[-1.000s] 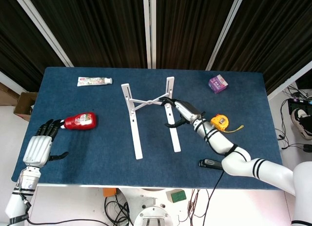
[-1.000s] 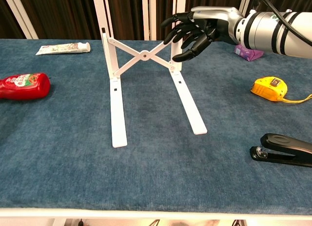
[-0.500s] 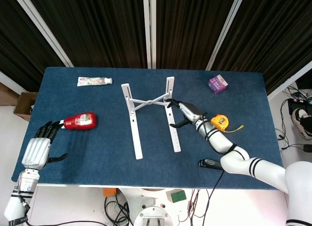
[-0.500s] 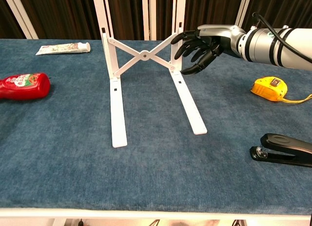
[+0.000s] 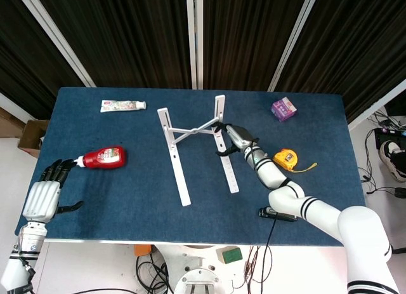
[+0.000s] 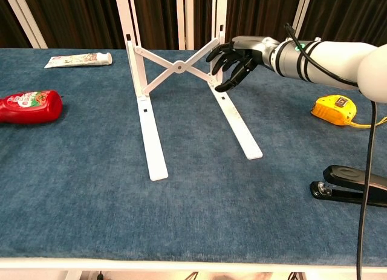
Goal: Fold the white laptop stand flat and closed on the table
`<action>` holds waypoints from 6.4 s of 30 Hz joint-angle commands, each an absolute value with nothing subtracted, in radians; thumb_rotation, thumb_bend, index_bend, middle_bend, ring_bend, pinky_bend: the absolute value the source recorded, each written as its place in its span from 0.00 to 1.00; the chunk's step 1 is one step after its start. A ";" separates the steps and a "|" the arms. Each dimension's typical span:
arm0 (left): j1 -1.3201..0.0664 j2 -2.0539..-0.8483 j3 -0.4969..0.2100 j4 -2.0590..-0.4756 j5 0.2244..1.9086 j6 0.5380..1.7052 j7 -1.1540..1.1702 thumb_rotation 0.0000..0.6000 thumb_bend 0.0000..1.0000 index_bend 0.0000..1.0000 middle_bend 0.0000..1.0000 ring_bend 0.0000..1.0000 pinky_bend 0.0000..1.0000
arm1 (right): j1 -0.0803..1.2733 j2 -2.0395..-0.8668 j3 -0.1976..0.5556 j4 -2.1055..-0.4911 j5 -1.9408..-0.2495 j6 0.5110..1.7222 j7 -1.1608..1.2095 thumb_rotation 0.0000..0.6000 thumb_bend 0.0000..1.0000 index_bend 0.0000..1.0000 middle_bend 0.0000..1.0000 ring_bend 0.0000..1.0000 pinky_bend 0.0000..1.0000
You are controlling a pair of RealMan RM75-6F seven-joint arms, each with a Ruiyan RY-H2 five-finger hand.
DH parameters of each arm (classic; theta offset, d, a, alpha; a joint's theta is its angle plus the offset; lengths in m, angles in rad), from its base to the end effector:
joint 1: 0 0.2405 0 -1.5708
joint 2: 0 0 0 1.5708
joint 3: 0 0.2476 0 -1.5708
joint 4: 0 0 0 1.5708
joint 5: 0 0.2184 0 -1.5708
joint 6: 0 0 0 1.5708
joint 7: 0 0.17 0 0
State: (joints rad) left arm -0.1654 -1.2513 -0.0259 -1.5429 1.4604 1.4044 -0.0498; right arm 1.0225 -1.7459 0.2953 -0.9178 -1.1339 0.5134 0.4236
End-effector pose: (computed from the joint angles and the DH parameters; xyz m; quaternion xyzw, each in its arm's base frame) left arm -0.3019 0.2257 0.0969 -0.5971 -0.4368 -0.4046 0.5376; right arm -0.1056 -0.4623 -0.0786 0.6540 -0.5792 0.3942 0.2855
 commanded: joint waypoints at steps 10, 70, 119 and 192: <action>-0.168 -1.257 -0.028 -1.534 1.479 1.407 -0.065 1.00 0.06 0.14 0.09 0.03 0.13 | 0.918 -1.518 0.253 -1.104 -1.125 0.510 0.380 1.00 0.18 0.17 0.29 0.15 0.24; -0.174 -1.239 -0.022 -1.577 1.548 1.413 -0.068 1.00 0.06 0.14 0.09 0.03 0.13 | 0.751 -1.347 0.402 -1.487 -1.358 0.366 0.852 1.00 0.01 0.18 0.31 0.22 0.20; -0.481 -1.520 -0.040 -1.409 1.556 1.149 -0.340 1.00 0.06 0.14 0.15 0.11 0.22 | 1.045 -1.673 0.523 -1.145 -0.816 0.684 0.216 1.00 0.13 0.10 0.22 0.08 0.11; -0.670 -1.570 -0.137 -1.133 1.414 0.949 -0.008 1.00 0.05 0.08 0.04 0.05 0.15 | 0.673 -1.375 0.125 -1.558 -1.709 0.955 -0.120 1.00 0.00 0.40 0.53 0.38 0.49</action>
